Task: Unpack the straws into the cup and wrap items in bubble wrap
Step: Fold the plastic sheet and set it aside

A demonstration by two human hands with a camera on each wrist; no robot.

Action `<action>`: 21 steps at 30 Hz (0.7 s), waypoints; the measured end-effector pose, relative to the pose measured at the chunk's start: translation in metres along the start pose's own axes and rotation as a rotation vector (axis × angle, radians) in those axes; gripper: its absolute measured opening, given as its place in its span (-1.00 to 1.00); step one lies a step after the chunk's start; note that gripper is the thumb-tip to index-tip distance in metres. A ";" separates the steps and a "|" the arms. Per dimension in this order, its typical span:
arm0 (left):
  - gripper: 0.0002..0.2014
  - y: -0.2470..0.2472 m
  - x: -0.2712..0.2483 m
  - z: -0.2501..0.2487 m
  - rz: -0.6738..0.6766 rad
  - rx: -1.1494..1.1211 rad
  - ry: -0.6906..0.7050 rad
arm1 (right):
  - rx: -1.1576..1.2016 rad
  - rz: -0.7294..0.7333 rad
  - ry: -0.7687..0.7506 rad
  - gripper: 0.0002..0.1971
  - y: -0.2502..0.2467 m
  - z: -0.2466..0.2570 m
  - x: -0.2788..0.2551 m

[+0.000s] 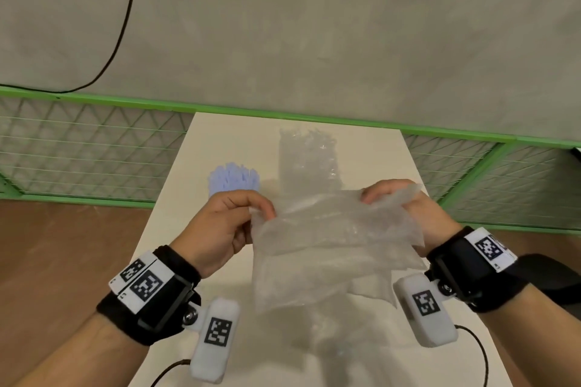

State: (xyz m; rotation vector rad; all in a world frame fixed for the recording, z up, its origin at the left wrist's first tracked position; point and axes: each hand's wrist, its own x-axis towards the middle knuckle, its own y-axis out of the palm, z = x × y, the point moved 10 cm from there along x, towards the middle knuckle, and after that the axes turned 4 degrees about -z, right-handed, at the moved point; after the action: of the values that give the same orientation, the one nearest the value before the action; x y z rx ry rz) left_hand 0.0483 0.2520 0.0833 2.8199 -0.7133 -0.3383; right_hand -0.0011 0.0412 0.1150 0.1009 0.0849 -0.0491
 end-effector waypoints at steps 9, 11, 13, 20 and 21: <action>-0.58 0.028 -0.017 -0.012 0.199 0.015 0.029 | 0.055 0.076 -0.037 -0.73 0.002 0.017 -0.002; -0.64 0.022 -0.017 -0.015 0.141 0.114 0.072 | 0.043 -0.009 -0.087 -0.64 -0.006 0.022 0.000; -0.60 0.022 -0.019 -0.015 0.139 0.085 0.061 | 0.082 -0.022 -0.031 -0.41 -0.007 0.016 -0.001; -0.30 0.019 -0.016 -0.011 0.136 0.089 0.100 | 0.028 0.133 0.167 0.10 0.010 -0.027 -0.014; -0.28 0.017 -0.017 -0.011 0.152 0.112 0.103 | -0.001 0.147 0.133 0.13 0.010 -0.024 -0.016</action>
State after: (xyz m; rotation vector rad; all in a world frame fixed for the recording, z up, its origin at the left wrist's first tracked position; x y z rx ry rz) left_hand 0.0295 0.2469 0.1013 2.8386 -0.9439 -0.1302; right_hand -0.0180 0.0544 0.0939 0.1091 0.2104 0.1046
